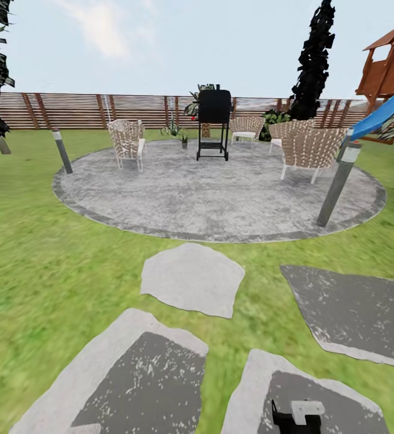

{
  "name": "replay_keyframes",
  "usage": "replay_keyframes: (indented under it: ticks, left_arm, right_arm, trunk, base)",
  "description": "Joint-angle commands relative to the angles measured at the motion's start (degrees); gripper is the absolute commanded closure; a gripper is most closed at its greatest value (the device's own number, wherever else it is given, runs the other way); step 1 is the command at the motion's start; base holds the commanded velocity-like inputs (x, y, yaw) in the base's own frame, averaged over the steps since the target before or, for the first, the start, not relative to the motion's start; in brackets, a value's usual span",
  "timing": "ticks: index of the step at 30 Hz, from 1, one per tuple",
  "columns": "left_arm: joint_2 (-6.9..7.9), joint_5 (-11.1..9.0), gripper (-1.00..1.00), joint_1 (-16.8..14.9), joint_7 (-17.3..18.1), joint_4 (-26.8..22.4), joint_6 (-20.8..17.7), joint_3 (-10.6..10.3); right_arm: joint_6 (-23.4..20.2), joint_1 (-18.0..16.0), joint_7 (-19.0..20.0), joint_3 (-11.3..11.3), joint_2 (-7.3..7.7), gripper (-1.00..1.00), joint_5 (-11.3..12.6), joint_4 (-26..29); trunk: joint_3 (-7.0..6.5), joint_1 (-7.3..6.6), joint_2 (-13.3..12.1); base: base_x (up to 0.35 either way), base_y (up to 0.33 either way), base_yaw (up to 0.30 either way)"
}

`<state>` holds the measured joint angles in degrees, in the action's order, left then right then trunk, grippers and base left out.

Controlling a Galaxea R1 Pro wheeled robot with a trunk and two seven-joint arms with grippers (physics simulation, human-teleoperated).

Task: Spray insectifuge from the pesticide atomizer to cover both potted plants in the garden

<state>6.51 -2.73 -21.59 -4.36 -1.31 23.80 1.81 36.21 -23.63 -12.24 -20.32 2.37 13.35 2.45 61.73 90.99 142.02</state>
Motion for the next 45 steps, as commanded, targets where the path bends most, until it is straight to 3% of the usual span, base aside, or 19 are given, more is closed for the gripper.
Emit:
replay_keyframes:
  ticks: [1,17,39,45]
  left_arm:
    - [-0.01,-0.3,1.00,0.0,0.1,0.0,0.2,0.1]
    - [-0.01,-0.3,1.00,0.0,0.1,0.0,0.2,0.1]
    - [-0.01,-0.3,1.00,0.0,0.1,0.0,0.2,0.1]
    - [-0.01,-0.3,1.00,0.0,0.1,0.0,0.2,0.2]
  right_arm:
    - [0.1,0.0,-0.2,-0.5,0.01,-1.00,0.4,0.0]
    - [0.1,0.0,-0.2,-0.5,0.01,-1.00,0.4,0.0]
    - [0.1,0.0,-0.3,-0.5,-0.02,-1.00,0.4,0.0]
    - [0.1,0.0,-0.3,-0.6,-0.08,-1.00,0.4,0.0]
  trunk:
    - [0.05,0.02,0.0]
    - [0.05,0.02,0.0]
    - [0.05,0.02,0.0]
    - [0.05,0.02,0.0]
  base:
    - [0.340,0.000,0.099]
    - [0.340,0.000,0.253]
    - [0.340,0.000,0.016]
    - [0.340,0.000,0.199]
